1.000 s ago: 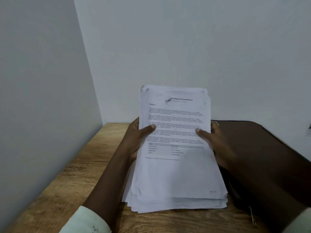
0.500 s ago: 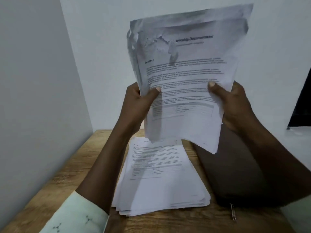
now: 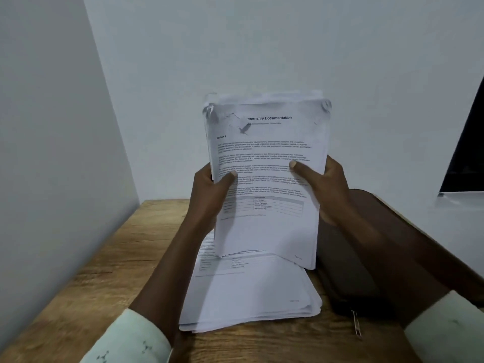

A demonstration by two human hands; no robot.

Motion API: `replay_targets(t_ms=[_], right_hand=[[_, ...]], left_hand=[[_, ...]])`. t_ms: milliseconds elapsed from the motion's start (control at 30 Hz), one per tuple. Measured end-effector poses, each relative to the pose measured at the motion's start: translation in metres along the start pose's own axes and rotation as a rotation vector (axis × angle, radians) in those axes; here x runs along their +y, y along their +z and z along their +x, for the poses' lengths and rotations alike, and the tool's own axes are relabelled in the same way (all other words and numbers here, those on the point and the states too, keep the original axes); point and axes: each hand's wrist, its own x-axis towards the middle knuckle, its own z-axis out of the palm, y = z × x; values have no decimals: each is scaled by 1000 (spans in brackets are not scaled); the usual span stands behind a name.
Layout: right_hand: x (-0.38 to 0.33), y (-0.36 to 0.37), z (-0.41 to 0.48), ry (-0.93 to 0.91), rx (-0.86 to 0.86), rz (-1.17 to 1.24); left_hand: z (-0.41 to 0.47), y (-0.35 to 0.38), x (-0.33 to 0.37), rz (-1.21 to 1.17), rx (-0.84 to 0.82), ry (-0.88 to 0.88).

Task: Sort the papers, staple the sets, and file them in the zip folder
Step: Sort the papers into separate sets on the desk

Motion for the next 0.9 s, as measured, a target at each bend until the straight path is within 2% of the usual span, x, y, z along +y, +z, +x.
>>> replay_targets(t_ms=[167,333,467,633,700,767,833,900], right_hand=[[0,4,1,-41,38,-57],[38,0,-17,79,52,-125],[40,3,-27,58,29,-237],[22,15,-33,-67,1,-505],[21,29,-28,-57,-9,-577],[27,48,-22,40,-10,-610],[41,73,-19,175,-68,-614],[58,103,-20,299,-144,-591]], left_hand=[[-4,0,-5,-56,38,-25],[-30,-3,-52,121,30,-196],[-32,-4,-65,181,41,-256],[-23,-16,-47,-56,146,-365],[-21,-32,-36,-173,81,-378],[-16,-60,-35,-231,-15,-347],[-12,-92,-35,42,45,-355],[-9,-125,-33,386,233,-391]])
